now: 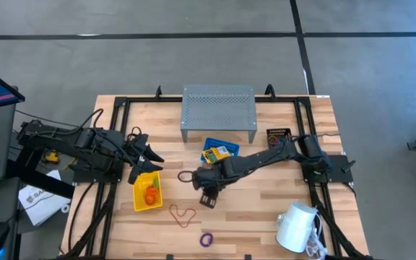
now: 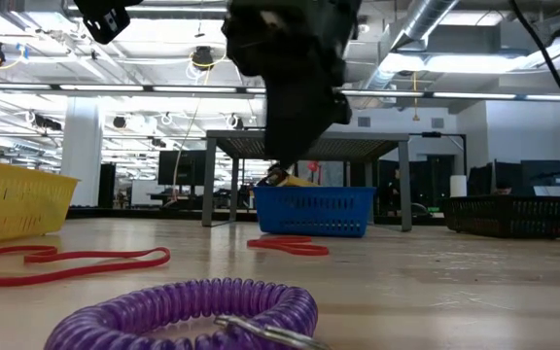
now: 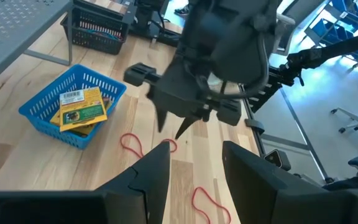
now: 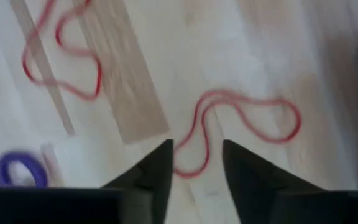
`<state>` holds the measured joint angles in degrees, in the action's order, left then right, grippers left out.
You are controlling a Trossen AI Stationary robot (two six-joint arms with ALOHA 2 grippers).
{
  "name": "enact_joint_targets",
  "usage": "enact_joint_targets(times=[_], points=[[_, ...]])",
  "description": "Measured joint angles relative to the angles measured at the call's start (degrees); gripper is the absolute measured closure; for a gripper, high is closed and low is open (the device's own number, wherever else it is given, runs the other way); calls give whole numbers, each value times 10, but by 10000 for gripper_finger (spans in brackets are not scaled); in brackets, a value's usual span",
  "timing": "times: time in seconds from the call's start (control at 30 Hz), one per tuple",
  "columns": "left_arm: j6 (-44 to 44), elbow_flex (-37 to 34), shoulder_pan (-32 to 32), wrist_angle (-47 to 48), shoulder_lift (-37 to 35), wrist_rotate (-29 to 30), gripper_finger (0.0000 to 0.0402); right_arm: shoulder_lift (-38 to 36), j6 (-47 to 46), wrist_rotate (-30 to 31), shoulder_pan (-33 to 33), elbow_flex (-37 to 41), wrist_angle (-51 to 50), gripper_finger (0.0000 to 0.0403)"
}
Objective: Pick & Place Office Desk Supplies
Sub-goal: Put the red rubber band into the black bin
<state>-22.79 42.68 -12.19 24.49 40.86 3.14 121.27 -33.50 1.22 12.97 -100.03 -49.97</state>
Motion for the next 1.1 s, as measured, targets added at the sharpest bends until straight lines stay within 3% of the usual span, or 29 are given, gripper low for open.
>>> enact_joint_targets(times=[0.13, 0.23, 0.77, 1.1], points=[[0, 0, 0, 0, 0, 0, 259, -1, -11, 3, -8, 7, 31, 221], [0, 0, 0, 0, 0, 0, 259, 0, -15, 3, -8, 8, 36, 214], [0, 0, 0, -10, -1, 0, 259, 63, 12, -10, 1, 5, 80, 279], [-1, 0, 0, -24, -4, 0, 259, 104, 37, -31, -3, 3, 90, 255]])
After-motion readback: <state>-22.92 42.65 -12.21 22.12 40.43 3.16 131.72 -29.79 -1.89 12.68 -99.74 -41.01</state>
